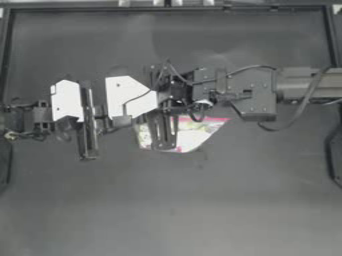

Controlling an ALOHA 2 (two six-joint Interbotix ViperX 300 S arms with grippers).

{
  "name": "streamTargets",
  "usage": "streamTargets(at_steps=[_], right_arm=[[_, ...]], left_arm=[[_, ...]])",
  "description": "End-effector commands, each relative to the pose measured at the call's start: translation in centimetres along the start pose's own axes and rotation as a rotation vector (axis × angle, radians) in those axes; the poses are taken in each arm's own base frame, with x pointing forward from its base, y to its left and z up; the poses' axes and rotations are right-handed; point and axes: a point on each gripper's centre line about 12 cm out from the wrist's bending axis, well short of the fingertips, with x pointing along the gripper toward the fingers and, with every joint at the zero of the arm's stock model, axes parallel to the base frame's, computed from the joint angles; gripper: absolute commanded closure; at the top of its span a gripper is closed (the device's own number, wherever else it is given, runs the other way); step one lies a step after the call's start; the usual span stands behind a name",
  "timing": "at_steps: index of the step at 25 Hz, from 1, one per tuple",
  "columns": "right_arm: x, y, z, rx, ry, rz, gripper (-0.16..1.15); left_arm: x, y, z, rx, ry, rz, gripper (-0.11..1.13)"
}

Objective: Put candy in bag

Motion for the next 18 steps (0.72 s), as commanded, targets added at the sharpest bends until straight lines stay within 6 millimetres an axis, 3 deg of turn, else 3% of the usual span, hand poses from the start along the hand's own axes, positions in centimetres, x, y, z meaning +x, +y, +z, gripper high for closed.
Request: streamTargets(at_steps=[1,6,18], right_arm=[[-2.2,-0.2,1.1,0.001,-0.057,-0.011,0.93],[-1.9,-0.1,0.7,0.001,-0.045,-0.008,0.93],[-2.0,0.0,-0.7,0.019,-0.008,-0.007,0.93]], left_arm=[[0.0,-0.2,1.3,0.016,-0.043,-0.01,0.85],[-0.2,-0.5,1.3,0.036,-0.045,-0.022,1.01],[-0.3,-0.5,1.2,0.037,-0.044,-0.023,0.99]])
